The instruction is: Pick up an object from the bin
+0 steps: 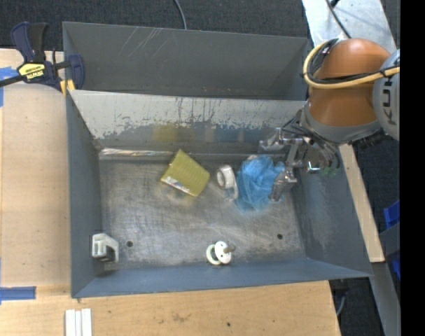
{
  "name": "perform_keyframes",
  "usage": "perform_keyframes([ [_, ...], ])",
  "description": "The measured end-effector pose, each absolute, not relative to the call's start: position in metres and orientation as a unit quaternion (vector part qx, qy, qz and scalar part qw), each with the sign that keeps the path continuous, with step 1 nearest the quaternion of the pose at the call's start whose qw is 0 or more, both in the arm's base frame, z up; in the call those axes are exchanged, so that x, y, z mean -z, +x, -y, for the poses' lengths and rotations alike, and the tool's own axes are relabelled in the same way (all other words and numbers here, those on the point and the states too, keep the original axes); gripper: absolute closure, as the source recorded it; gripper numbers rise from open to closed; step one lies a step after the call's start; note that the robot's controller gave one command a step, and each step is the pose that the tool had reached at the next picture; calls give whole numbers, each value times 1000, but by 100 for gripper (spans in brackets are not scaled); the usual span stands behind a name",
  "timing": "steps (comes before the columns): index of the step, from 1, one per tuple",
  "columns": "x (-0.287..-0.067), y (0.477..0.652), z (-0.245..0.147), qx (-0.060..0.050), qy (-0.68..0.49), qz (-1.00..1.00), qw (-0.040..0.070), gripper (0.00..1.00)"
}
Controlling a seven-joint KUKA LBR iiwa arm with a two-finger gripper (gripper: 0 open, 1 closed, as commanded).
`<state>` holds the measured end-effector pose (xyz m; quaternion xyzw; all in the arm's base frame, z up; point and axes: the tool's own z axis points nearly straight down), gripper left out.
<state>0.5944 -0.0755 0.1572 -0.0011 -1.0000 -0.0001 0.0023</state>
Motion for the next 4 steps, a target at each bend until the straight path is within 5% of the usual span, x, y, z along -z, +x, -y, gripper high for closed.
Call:
perform_keyframes([
  [1, -162, 596, 75, 0, 0, 1000, -2, 0],
  [3, -100, 616, 84, 0, 188, 982, 0, 0],
  [4, -136, 620, 76, 0, 163, 987, -2, 0],
])
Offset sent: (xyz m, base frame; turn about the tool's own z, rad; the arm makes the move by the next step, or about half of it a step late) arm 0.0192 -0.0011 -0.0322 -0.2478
